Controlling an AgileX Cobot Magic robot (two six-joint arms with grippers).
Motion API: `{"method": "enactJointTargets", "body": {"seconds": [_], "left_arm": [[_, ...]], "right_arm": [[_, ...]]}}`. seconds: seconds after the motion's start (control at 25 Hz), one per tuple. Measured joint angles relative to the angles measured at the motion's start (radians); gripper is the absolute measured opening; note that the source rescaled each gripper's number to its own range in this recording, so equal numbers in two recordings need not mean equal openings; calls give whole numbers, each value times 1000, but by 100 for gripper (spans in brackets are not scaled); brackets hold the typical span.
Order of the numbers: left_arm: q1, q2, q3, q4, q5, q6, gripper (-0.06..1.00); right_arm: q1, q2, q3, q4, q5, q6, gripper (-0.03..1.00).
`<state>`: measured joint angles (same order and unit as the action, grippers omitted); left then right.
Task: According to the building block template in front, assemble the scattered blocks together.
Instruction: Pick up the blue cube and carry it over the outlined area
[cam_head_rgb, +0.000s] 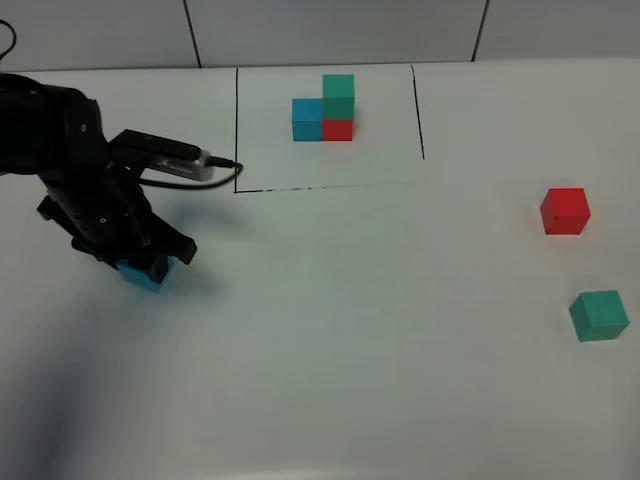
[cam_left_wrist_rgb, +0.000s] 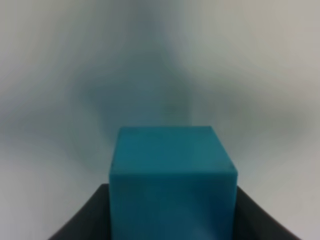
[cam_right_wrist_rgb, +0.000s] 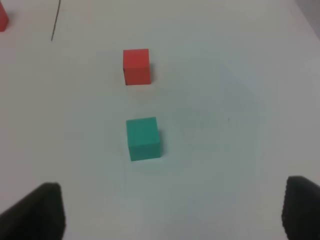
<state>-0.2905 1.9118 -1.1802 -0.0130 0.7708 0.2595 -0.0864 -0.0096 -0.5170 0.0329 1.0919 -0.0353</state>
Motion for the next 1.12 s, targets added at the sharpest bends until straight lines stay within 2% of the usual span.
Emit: {"method": "enactJointTargets", "body": {"seconds": [0.2,0.4,0.68,0.88,1.12], "left_arm": [[-106,1,-70,0,60,356,1],[-193,34,-183,0,118,543,1],[-281,191,-404,7,224,588,1],[-344,310,-555,63,278,589,1],[-383,414,-681,74,306,594,1]], "right_arm": [[0,0,0,0,0,0,75],[0,0,0,0,0,0,73],[0,0,0,0,0,4,73],[0,0,0,0,0,5,73],[0,0,0,0,0,7,73]]}}
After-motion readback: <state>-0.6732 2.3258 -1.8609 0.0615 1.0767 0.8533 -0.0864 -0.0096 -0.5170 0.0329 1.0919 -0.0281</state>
